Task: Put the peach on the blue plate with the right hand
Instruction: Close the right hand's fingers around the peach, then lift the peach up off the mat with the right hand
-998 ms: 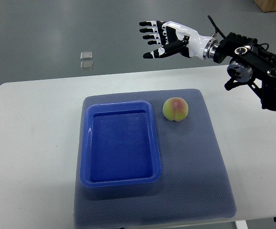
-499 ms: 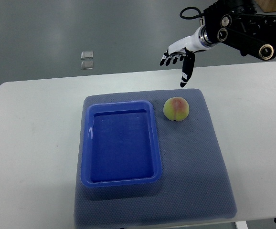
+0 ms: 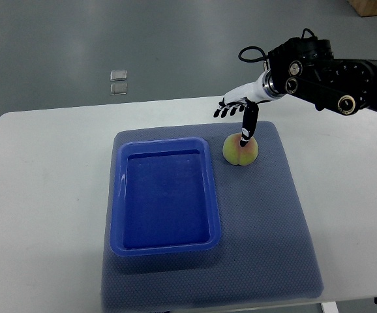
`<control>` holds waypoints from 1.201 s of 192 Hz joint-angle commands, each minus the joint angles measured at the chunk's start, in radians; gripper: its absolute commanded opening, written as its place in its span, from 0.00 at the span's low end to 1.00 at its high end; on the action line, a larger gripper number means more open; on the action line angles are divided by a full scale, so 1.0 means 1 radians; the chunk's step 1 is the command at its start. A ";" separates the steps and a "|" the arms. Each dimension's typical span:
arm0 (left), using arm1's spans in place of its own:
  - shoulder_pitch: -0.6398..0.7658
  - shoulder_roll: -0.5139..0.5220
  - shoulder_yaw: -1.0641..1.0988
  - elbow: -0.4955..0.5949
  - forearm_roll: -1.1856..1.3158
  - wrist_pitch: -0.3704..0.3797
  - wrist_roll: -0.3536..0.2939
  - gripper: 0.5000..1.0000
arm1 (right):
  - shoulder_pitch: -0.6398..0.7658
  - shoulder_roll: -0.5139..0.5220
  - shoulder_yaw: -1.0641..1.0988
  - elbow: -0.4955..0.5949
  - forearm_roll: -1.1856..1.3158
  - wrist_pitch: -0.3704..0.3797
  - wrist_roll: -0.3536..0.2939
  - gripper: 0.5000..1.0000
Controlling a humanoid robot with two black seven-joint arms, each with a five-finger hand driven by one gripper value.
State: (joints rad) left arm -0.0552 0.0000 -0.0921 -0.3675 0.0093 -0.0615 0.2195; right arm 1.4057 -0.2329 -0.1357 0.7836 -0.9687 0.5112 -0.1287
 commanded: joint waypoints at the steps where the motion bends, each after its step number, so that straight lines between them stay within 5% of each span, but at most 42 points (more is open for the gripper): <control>1: 0.000 0.000 0.000 -0.004 0.000 0.000 0.000 1.00 | -0.025 0.010 -0.001 -0.009 -0.004 -0.023 0.000 0.86; 124: 0.000 0.000 0.000 -0.004 0.000 0.000 0.000 1.00 | -0.119 0.020 -0.004 -0.035 -0.007 -0.105 0.021 0.80; 177: 0.002 0.000 0.002 -0.004 0.000 0.000 0.000 1.00 | -0.143 0.024 -0.005 -0.040 -0.007 -0.123 0.037 0.52; 213: 0.000 0.000 0.002 -0.004 0.000 0.000 0.000 1.00 | -0.134 0.021 -0.004 -0.030 -0.007 -0.122 0.043 0.00; 231: 0.000 0.000 0.002 -0.004 0.000 0.000 0.000 1.00 | -0.110 0.003 0.005 -0.018 0.001 -0.111 0.043 0.00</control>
State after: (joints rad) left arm -0.0551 0.0000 -0.0904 -0.3712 0.0093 -0.0615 0.2194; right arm 1.2708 -0.2123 -0.1403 0.7529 -0.9750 0.3901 -0.0864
